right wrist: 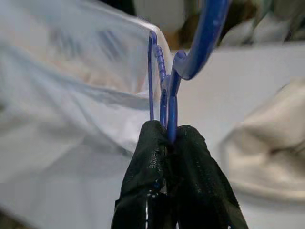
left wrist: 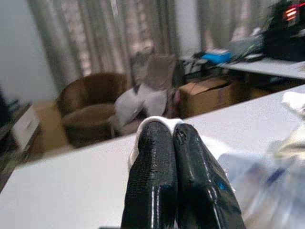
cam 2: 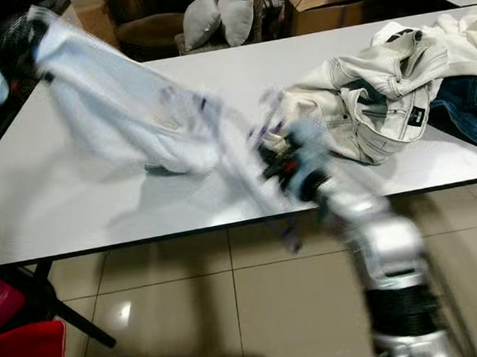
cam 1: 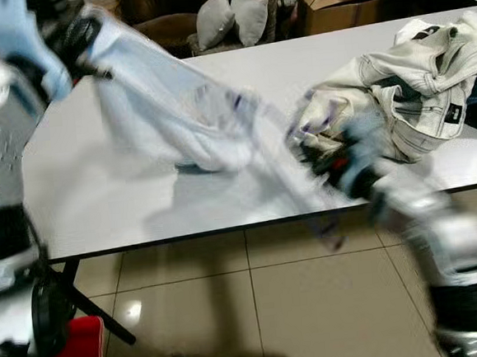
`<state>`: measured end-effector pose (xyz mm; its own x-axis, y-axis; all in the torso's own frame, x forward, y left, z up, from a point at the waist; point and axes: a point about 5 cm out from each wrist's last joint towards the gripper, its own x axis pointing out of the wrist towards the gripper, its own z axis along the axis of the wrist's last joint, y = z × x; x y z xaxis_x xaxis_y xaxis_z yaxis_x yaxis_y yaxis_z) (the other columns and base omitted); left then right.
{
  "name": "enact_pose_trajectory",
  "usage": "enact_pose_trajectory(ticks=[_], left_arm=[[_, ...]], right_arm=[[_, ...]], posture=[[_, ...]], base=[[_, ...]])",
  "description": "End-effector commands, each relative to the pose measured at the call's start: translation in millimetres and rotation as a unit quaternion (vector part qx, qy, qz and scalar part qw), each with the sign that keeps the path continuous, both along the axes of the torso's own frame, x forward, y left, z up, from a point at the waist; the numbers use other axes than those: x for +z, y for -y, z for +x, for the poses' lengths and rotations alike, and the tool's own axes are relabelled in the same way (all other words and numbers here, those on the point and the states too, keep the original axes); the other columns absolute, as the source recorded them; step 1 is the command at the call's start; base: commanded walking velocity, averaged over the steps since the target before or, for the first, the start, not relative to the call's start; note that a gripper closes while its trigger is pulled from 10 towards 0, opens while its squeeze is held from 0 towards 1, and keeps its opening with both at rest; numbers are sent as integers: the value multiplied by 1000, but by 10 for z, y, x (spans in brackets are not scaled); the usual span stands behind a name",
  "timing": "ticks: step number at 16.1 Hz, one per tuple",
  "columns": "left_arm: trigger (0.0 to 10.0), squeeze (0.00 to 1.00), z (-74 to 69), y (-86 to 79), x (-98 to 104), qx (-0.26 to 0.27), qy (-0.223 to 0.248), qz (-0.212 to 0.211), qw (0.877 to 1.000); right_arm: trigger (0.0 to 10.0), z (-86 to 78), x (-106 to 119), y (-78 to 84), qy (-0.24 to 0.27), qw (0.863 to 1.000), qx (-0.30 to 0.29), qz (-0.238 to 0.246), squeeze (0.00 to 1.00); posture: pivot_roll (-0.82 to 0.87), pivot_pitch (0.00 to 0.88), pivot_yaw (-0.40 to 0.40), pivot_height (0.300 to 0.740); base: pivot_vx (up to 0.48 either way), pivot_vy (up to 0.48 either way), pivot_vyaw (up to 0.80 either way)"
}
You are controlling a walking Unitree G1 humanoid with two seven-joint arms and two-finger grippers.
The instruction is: Hang hanger
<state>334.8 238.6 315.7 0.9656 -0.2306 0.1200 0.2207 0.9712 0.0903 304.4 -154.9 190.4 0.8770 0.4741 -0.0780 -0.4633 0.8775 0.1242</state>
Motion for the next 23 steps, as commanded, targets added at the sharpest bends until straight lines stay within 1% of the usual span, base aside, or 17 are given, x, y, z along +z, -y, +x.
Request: enact_pose_trajectory(ticks=[1,2,3,4,5,8,9,12,13,15,16,17,18,19,20,22,23], left_arm=[[0,0,-81,-35,-17,13,6,-13,1000],[0,0,-108,7,-87,7,-1,-21,1000],[0,0,-214,187,-327,-21,-24,-34,999],[0,0,-296,297,-491,-32,-34,-49,998],[0,0,-352,360,-578,-35,-38,-59,997],[0,0,-477,498,-723,-35,-48,-76,995],[0,0,-548,567,-758,-54,-59,-82,993],[0,0,-647,542,-828,-56,-88,-66,992],[0,0,-664,485,-861,-41,-106,-62,992],[0,0,-731,495,-981,-55,-161,-50,984],[0,0,-743,509,-1001,-59,-169,-51,983],[0,0,-775,587,-1063,-77,-193,-65,976],[0,0,-797,642,-1089,-90,-202,-77,972],[0,0,-836,719,-1127,-108,-216,-93,966],[0,0,-863,768,-1143,-124,-223,-106,961],[0,0,-940,947,-1172,-178,-235,-117,948],[0,0,-980,1050,-1200,-202,-244,-121,941]], right_arm=[[10000,3,135,72,22,999,-6,26,0],[10000,-5,124,88,16,999,-7,31,0],[10000,-65,-13,61,-19,999,-1,29,0],[10000,-131,-152,-8,-57,998,8,32,0],[10000,-179,-250,-58,-82,996,11,38,0],[10000,-243,-435,-156,-142,985,8,100,0],[10000,-234,-510,-228,-166,975,1,149,0],[10000,-70,-531,-263,-183,955,-42,231,0],[10000,30,-529,-274,-194,938,-64,278,0],[10000,251,-489,-336,-203,901,-88,374,0],[10000,280,-479,-355,-205,895,-86,387,0],[10000,402,-415,-453,-204,878,-79,425,0],[10000,461,-381,-502,-199,874,-77,437,0],[10000,571,-291,-590,-192,853,-74,479,0],[10000,628,-228,-639,-193,830,-69,519,0],[10000,691,-117,-768,-196,802,-52,561,0],[10000,717,-78,-831,-196,794,-48,573,0]], posture=[[-114,0,92,740],[-116,0,88,740],[-117,0,83,740],[-119,0,79,740],[-117,0,73,740],[-111,0,62,740],[-110,0,63,740],[-103,0,69,740],[-98,0,71,740],[-73,0,72,740],[-73,0,72,740],[-49,0,71,740],[-42,0,70,740],[-32,0,70,740],[-28,0,68,740],[-6,0,57,740],[-1,1,53,740]], base=[[0,0,0],[0,0,0],[0,0,0],[0,0,0],[0,0,0],[0,0,0],[0,0,0],[0,0,0],[0,0,0],[0,0,0],[0,0,0],[0,0,0],[0,0,0],[0,0,0],[0,0,0],[0,0,0],[0,0,0]])
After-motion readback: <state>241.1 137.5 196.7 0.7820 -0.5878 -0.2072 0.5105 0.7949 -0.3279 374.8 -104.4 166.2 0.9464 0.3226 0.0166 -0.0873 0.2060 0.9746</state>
